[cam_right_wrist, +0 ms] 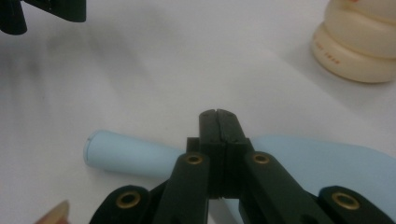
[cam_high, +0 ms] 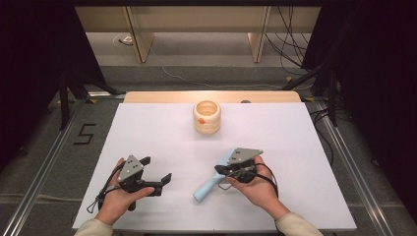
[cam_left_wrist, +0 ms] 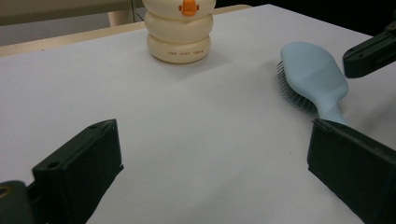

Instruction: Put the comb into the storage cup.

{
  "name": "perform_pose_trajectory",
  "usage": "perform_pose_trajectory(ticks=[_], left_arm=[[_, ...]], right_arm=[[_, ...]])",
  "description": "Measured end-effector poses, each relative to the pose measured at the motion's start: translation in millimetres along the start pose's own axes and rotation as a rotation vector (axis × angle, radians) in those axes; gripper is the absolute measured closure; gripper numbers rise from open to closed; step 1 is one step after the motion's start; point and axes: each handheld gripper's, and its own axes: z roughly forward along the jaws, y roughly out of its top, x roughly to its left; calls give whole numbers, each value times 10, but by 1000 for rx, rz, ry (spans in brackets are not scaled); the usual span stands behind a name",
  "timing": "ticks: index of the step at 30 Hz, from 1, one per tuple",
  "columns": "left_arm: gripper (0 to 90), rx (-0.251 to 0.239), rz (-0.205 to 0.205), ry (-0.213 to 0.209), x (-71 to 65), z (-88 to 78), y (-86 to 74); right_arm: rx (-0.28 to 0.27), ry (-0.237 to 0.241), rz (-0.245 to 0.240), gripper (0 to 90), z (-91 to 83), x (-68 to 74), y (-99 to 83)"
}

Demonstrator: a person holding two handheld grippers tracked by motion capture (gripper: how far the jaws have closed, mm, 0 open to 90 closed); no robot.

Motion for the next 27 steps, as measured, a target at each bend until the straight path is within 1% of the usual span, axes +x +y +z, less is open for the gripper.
perform_pose_trajectory(ticks=[1, 2, 5, 7, 8, 9, 11, 12, 14, 15, 16, 17, 22, 24, 26, 27], left_arm=[[26, 1, 1, 4, 2, -8, -4], [26, 2, -2, 6, 3, -12, -8], [27, 5, -3, 12, 7, -25, -15], [27, 5, -1, 15, 6, -33, -19], [27, 5, -1, 15, 6, -33, -19], [27, 6, 0, 15, 7, -38, -21], [27, 9, -4, 23, 12, -54, -30], [26, 9, -4, 23, 12, -54, -30], [27, 8, -8, 25, 14, -62, -33], [27, 8, -8, 27, 16, -68, -35], [27, 8, -8, 27, 16, -68, -35], [27, 7, -8, 26, 15, -70, -34], [27, 8, -8, 25, 11, -65, -33], [27, 9, -9, 24, 13, -67, -35], [27, 9, -10, 24, 13, -68, -35], [27, 9, -11, 24, 16, -67, -35]], right_arm=[[27, 12, 2, 900, 101, 27, 42], [42, 20, 5, 900, 145, 37, 60], [87, 32, 18, 900, 264, 65, 102], [111, 38, 18, 900, 338, 77, 118], [111, 38, 18, 900, 338, 77, 118], [137, 46, 21, 900, 400, 85, 127], [165, 59, 18, 900, 451, 85, 132], [165, 59, 18, 900, 451, 85, 132], [201, 70, 21, 900, 496, 86, 140], [213, 74, 18, 900, 511, 83, 139], [213, 74, 18, 900, 511, 83, 139], [238, 77, 22, 900, 526, 94, 132], [258, 87, 33, 900, 519, 84, 131], [275, 104, 51, 900, 504, 65, 133], [284, 108, 57, 900, 492, 52, 135], [306, 114, 65, 900, 472, 37, 139]])
